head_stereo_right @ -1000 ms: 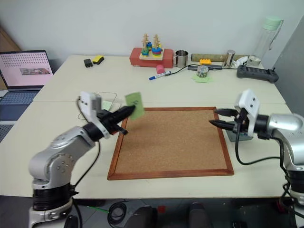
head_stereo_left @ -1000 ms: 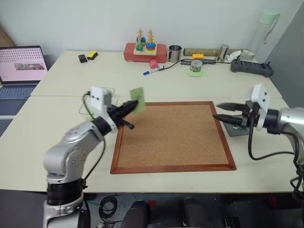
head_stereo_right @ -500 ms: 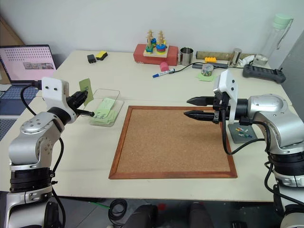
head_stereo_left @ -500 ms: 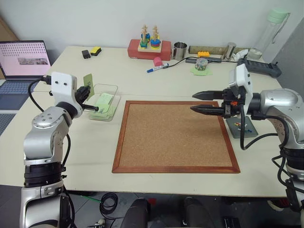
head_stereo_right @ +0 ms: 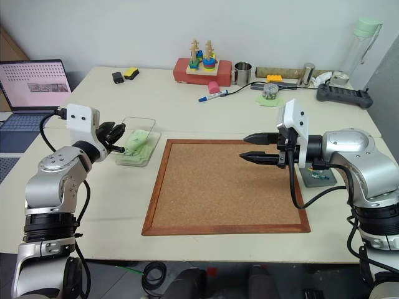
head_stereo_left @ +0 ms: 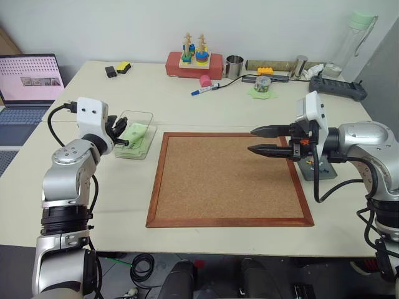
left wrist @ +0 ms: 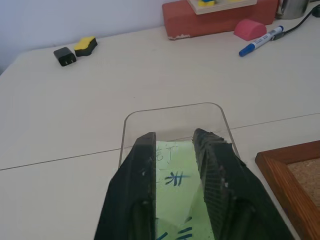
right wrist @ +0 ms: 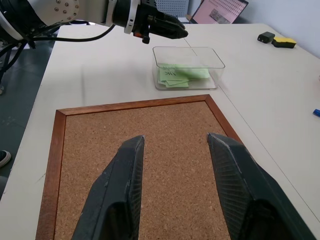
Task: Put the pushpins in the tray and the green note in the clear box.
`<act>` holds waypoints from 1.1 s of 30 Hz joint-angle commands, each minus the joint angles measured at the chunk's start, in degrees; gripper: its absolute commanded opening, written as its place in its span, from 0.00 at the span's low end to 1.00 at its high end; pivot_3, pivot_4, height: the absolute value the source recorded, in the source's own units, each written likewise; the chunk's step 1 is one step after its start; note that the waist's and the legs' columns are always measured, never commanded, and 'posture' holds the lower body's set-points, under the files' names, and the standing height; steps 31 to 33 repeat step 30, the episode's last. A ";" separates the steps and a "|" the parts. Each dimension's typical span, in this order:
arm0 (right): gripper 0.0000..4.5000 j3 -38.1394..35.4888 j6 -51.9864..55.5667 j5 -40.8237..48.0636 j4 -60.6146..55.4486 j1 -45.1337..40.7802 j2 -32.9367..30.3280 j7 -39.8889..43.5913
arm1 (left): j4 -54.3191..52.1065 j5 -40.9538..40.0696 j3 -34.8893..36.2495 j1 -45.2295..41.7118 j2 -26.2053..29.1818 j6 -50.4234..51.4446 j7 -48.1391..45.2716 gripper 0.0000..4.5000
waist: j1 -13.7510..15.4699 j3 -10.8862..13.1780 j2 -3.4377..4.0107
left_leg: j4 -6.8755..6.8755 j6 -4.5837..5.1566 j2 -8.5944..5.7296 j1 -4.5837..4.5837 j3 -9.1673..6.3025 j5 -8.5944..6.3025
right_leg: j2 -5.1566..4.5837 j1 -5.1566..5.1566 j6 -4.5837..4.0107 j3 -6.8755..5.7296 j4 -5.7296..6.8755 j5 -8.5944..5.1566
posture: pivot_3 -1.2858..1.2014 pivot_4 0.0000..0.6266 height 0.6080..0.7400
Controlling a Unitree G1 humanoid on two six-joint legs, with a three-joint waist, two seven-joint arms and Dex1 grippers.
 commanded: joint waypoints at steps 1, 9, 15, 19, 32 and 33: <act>0.46 -1.05 -0.37 0.71 -1.49 -1.00 -0.11 -0.30 | -3.18 -0.14 1.12 -0.54 1.34 0.02 -0.80 0.49 | 0.00 0.00 0.00 | 0.00 0.00 0.00 0.00 0.00 0.00 | 0.00 0.00 0.00 -0.01 0.00 0.00 | 0.52 0.24 1.00; 0.46 -1.97 -1.30 -0.37 -0.86 0.06 -1.22 -0.76 | -8.62 -1.34 1.31 1.79 5.87 2.22 -6.36 0.83 | -0.04 0.00 0.00 | 0.00 0.00 0.00 0.01 0.02 0.00 | 0.00 0.00 0.00 0.00 0.01 0.00 | 0.52 0.24 1.00; 0.46 -6.18 -5.21 -2.65 0.11 7.66 -8.46 1.64 | -15.11 -5.05 4.20 10.78 18.00 4.57 -20.33 0.87 | -0.15 0.00 0.01 | -0.04 0.01 0.02 0.00 0.11 -0.01 | -0.01 -0.04 -0.01 0.07 -0.03 0.00 | 0.52 0.24 1.00; 0.46 -11.50 -8.67 -3.59 3.45 13.96 -14.79 5.20 | -20.08 -5.34 8.70 24.07 26.91 0.90 -32.71 0.87 | -0.19 0.01 0.03 | -0.07 0.03 0.05 0.03 0.27 -0.02 | -0.01 -0.06 -0.02 0.16 -0.04 -0.01 | 0.52 0.24 1.00; 0.46 -18.15 -16.03 -6.41 9.67 25.25 -21.39 10.33 | -21.04 -8.23 20.43 38.99 28.84 -1.82 -46.43 0.87 | -0.19 -0.01 0.10 | 0.02 0.05 0.34 0.18 0.55 -0.01 | 0.05 0.06 -0.40 0.09 -0.04 -0.13 | 0.52 0.24 1.00; 0.46 -18.15 -16.03 -6.41 9.67 25.25 -21.39 10.33 | -21.04 -8.23 20.43 38.99 28.84 -1.82 -46.43 0.87 | -0.19 -0.01 0.10 | 0.02 0.05 0.34 0.18 0.55 -0.01 | 0.05 0.06 -0.40 0.09 -0.04 -0.13 | 0.52 0.24 1.00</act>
